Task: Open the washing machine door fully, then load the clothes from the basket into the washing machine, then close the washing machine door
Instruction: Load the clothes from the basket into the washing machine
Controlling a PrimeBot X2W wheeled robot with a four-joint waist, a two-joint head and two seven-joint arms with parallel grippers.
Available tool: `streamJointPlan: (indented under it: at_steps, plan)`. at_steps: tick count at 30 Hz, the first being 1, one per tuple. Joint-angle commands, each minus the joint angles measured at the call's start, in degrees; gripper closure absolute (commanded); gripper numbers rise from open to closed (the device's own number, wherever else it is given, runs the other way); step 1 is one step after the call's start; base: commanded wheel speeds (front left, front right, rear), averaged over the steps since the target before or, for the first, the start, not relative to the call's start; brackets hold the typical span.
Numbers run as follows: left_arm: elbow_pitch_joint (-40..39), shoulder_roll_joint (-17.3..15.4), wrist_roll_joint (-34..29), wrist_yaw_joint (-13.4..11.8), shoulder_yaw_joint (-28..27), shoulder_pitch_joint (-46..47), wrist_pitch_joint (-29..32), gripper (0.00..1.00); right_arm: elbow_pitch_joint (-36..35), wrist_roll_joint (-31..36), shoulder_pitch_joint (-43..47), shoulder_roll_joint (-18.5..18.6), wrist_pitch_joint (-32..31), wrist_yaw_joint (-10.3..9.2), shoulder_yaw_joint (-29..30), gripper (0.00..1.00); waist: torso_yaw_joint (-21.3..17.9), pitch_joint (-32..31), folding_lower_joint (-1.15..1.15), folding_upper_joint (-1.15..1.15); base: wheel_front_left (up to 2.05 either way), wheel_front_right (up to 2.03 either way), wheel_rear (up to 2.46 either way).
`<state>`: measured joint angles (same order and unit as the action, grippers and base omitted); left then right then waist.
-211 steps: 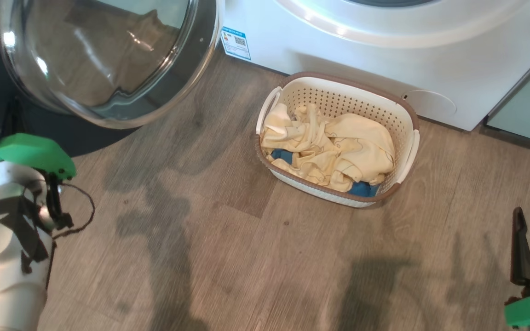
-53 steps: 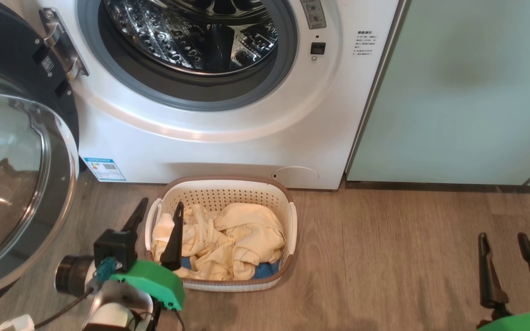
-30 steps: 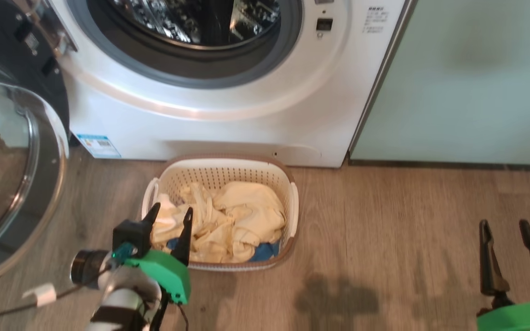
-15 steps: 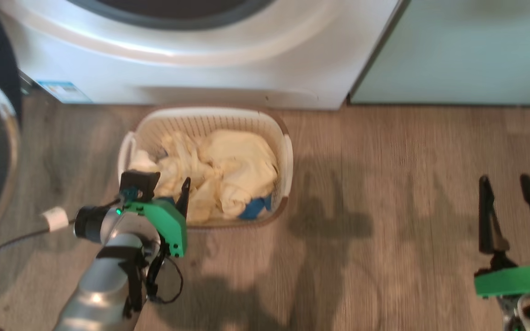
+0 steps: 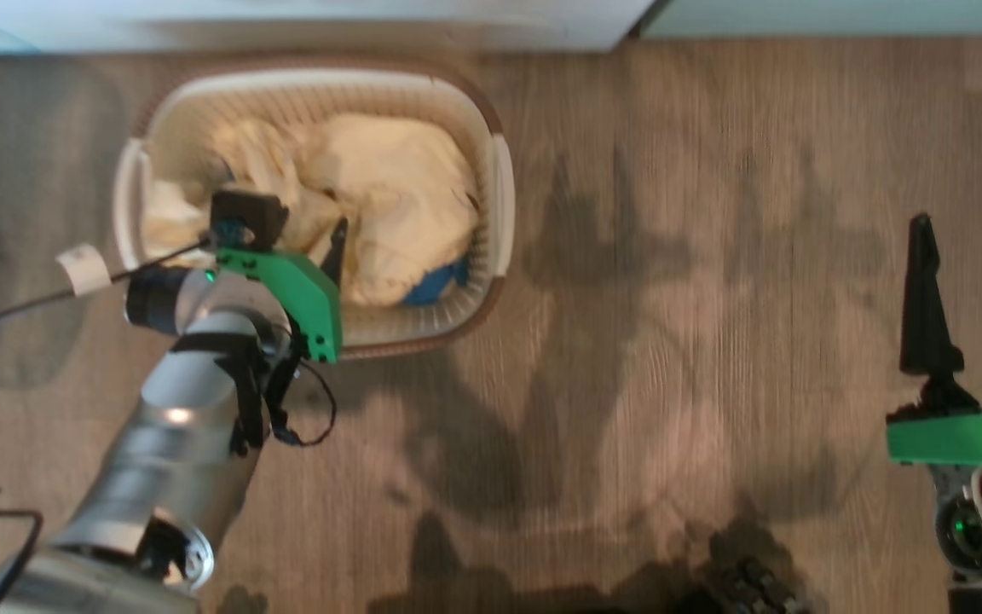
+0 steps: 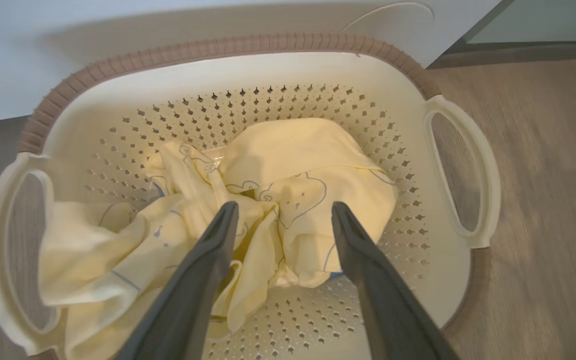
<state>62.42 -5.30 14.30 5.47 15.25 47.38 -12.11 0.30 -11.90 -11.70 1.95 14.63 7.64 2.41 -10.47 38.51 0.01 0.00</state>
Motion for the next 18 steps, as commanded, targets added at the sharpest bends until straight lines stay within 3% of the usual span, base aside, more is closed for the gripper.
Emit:
streamJointPlan:
  at_steps: [1,18]
  plan:
    - [-0.18,-1.66,0.28,0.14,-0.84,0.11,-0.49,0.0,-1.77,-0.34,-0.11,0.93,0.36,-0.15,-1.25,0.0,-1.53,3.2,-0.01,0.0,0.0,0.0,0.0]
    - [8.86,-4.09,0.89,1.12,0.64,13.81,0.55,0.0,-2.61,-3.85,-6.16,0.93,0.37,-0.15,-5.1,0.0,-5.43,16.61,-0.01,0.0,0.0,0.0,0.0]
